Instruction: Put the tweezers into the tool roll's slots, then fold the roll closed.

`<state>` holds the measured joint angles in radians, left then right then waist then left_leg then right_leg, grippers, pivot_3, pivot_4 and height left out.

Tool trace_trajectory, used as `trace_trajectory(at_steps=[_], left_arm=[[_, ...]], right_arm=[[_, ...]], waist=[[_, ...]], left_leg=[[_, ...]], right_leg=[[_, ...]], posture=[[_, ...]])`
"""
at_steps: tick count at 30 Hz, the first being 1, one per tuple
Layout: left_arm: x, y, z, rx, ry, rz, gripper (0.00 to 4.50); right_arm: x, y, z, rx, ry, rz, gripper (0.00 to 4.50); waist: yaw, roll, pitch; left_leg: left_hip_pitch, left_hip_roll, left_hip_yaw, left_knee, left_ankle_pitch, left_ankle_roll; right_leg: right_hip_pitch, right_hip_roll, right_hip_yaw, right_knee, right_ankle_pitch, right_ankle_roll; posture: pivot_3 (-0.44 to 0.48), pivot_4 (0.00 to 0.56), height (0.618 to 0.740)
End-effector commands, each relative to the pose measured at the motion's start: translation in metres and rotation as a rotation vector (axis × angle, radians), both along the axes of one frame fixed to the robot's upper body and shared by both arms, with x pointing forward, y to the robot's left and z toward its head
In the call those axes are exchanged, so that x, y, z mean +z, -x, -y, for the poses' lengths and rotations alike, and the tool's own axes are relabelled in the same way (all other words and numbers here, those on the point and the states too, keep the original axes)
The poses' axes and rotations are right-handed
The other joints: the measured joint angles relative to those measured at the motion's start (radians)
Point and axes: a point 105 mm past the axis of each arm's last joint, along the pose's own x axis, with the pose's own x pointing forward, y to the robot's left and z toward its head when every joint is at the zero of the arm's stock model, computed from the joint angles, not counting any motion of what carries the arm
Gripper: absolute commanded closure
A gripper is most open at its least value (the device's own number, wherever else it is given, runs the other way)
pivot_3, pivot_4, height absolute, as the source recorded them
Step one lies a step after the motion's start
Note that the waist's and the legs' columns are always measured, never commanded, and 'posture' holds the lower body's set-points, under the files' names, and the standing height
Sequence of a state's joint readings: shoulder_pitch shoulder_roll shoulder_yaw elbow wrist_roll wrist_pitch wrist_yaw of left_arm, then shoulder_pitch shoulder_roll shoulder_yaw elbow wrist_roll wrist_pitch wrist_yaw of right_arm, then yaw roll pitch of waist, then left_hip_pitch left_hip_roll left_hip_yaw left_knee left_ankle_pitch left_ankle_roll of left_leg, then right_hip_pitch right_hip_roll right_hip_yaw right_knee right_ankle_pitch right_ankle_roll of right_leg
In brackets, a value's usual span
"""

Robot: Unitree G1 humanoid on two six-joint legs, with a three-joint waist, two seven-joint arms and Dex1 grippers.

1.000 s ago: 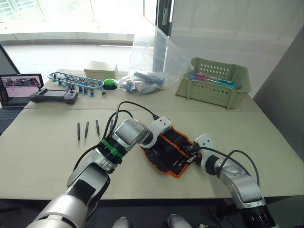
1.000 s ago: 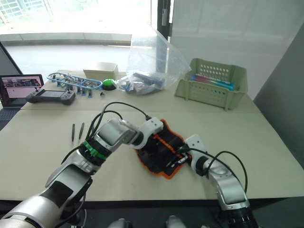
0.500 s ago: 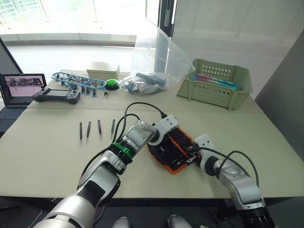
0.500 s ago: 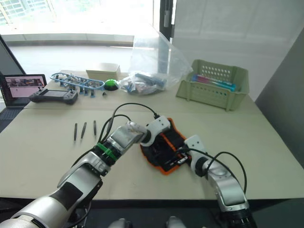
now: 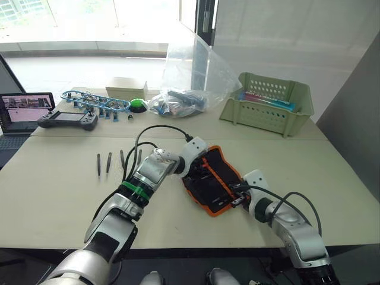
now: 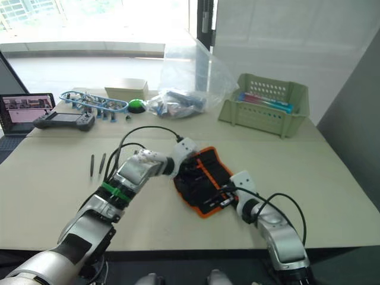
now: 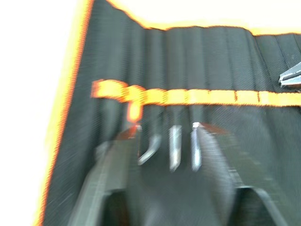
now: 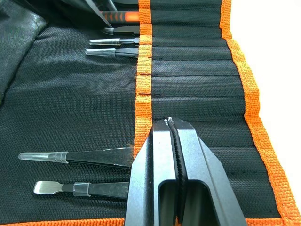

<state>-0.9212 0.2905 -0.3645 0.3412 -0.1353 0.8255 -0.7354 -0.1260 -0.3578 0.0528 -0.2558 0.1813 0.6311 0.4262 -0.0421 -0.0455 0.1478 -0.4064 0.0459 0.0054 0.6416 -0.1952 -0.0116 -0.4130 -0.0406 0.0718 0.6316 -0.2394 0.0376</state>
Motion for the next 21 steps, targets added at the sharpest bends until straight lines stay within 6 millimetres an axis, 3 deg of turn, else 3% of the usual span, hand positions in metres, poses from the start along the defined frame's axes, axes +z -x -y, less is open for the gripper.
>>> trace_trajectory(at_steps=[1,4,7,10,13,16,21], left_arm=[[0.032,0.011,0.001,-0.047,0.092,0.037,1.06],[0.053,0.018,-0.017,-0.022,0.185,0.06,0.09],[0.068,0.02,-0.042,0.042,0.261,0.121,0.03],[0.075,0.025,-0.078,0.123,0.29,0.25,0.03],[0.061,0.041,-0.133,0.294,0.261,0.298,0.03],[0.042,0.062,-0.172,0.425,0.214,0.319,0.03],[0.012,0.1,-0.217,0.635,0.199,0.293,0.03]], right_arm=[[-0.027,0.007,0.006,-0.027,0.016,-0.122,4.5],[-0.025,0.005,0.006,-0.023,0.023,-0.113,4.5],[-0.022,0.004,0.007,-0.015,0.024,-0.1,4.5],[-0.019,0.003,0.005,0.001,0.027,-0.081,4.5],[-0.014,0.002,0.007,0.007,0.025,-0.063,4.5],[-0.011,0.001,0.01,0.007,0.024,-0.045,4.5],[-0.01,0.003,0.015,0.006,0.018,-0.034,4.5]], waist=[[0.002,0.0,0.0],[0.0,0.0,0.0],[-0.004,0.001,0.0],[-0.002,0.001,0.0],[-0.004,0.001,0.0],[0.001,0.001,0.0],[0.015,0.0,0.0]], left_leg=[[0.0,0.0,0.0,0.0,0.0,0.0],[0.0,0.0,0.0,0.0,0.0,0.0],[0.001,0.001,0.0,0.0,0.0,0.0],[0.002,0.001,0.0,0.0,0.0,0.0],[0.002,0.002,0.0,0.0,0.0,0.0],[0.001,0.002,0.0,-0.001,0.0,0.0],[0.001,0.003,0.003,-0.001,0.0,0.0]], right_leg=[[0.0,0.0,0.0,0.0,0.0,0.0],[0.0,0.0,0.0,0.0,0.0,0.0],[0.0,0.0,0.0,0.001,0.0,0.0],[0.0,0.001,0.0,0.001,0.0,0.0],[0.0,0.0,0.0,0.0,0.0,0.0],[0.0,0.0,-0.001,0.0,0.0,-0.001],[0.0,-0.004,-0.002,-0.002,-0.003,-0.007]], posture=[[0.0,0.15,0.74],[0.0,0.15,0.74],[0.0,0.15,0.74],[0.0,0.15,0.74],[0.0,0.15,0.74],[0.0,0.15,0.74],[0.0,0.15,0.74]])
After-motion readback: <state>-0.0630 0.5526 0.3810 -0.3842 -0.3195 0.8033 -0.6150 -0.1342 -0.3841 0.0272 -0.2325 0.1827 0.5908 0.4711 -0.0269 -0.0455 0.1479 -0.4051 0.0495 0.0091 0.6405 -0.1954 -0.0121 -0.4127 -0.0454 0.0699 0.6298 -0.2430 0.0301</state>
